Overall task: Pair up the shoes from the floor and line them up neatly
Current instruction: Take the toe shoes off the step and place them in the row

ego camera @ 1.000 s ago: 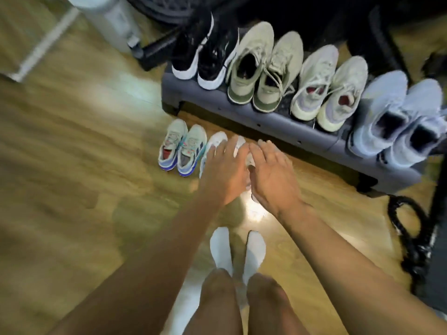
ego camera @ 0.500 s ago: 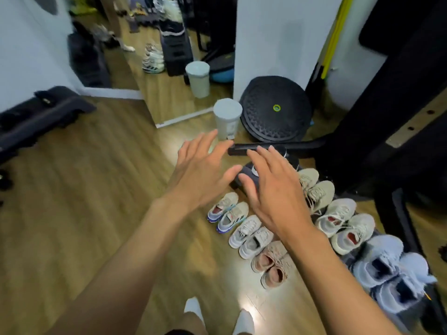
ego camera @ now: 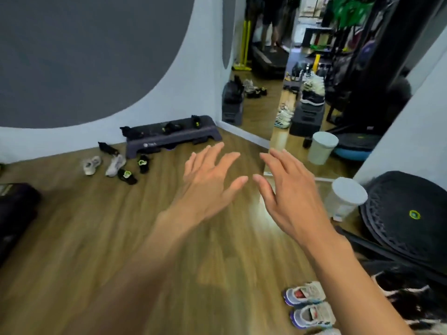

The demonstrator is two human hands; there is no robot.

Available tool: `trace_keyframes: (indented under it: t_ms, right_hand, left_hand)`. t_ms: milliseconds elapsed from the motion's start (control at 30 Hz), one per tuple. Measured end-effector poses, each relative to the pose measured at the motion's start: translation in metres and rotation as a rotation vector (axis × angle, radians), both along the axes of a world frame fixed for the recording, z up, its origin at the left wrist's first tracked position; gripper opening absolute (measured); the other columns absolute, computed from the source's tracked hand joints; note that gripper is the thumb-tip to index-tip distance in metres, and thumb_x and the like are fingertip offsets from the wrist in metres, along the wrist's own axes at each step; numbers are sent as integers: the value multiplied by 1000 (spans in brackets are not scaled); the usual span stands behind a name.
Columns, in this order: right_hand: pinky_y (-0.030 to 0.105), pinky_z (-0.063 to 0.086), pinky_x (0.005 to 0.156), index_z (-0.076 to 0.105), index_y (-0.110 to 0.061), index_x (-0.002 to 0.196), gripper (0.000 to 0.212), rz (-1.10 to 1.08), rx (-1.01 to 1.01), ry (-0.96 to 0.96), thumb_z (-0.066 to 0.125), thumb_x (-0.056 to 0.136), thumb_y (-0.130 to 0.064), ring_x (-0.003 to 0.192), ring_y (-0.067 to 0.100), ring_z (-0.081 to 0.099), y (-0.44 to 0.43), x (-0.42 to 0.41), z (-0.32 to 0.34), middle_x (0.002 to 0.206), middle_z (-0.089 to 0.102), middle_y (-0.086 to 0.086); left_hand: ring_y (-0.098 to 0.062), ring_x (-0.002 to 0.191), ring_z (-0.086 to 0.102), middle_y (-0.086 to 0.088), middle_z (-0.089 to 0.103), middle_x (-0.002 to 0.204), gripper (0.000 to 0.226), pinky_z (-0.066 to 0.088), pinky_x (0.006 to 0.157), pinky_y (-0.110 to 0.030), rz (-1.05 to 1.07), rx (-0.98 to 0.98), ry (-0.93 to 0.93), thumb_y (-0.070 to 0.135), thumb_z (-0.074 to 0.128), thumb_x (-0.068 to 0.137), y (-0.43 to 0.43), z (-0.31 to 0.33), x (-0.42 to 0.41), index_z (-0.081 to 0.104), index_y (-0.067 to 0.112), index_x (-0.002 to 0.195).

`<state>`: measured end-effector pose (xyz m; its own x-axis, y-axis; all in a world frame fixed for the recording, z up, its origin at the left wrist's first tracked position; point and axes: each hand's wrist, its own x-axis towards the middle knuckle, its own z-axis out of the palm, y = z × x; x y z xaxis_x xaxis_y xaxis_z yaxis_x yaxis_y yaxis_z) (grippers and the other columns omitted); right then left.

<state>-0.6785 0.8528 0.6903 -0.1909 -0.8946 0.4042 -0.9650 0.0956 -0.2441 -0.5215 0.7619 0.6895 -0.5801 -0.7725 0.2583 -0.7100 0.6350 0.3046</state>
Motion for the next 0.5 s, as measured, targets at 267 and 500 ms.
trace_keyframes:
  t_ms: [267,500]
  right_hand:
    - [47,37,108,48,-19,136,56,149,-2,-34,26,95,-51,137,22,39,-149,63,12,144,46,3]
    - [40,33,112,41,-22,140,47,250,57,-58,39,98,-44,140,20,31,-294,58,-2,149,37,0]
  left_hand:
    - [-19,144,18,1,22,157,51,13,116,-42,141,7,20,52,40,95,-122,5,68,35,36,143]
    - [-21,143,22,2,25,155,51,18,117,-43,204,16,12,53,38,95,-254,-4,62,35,35,143]
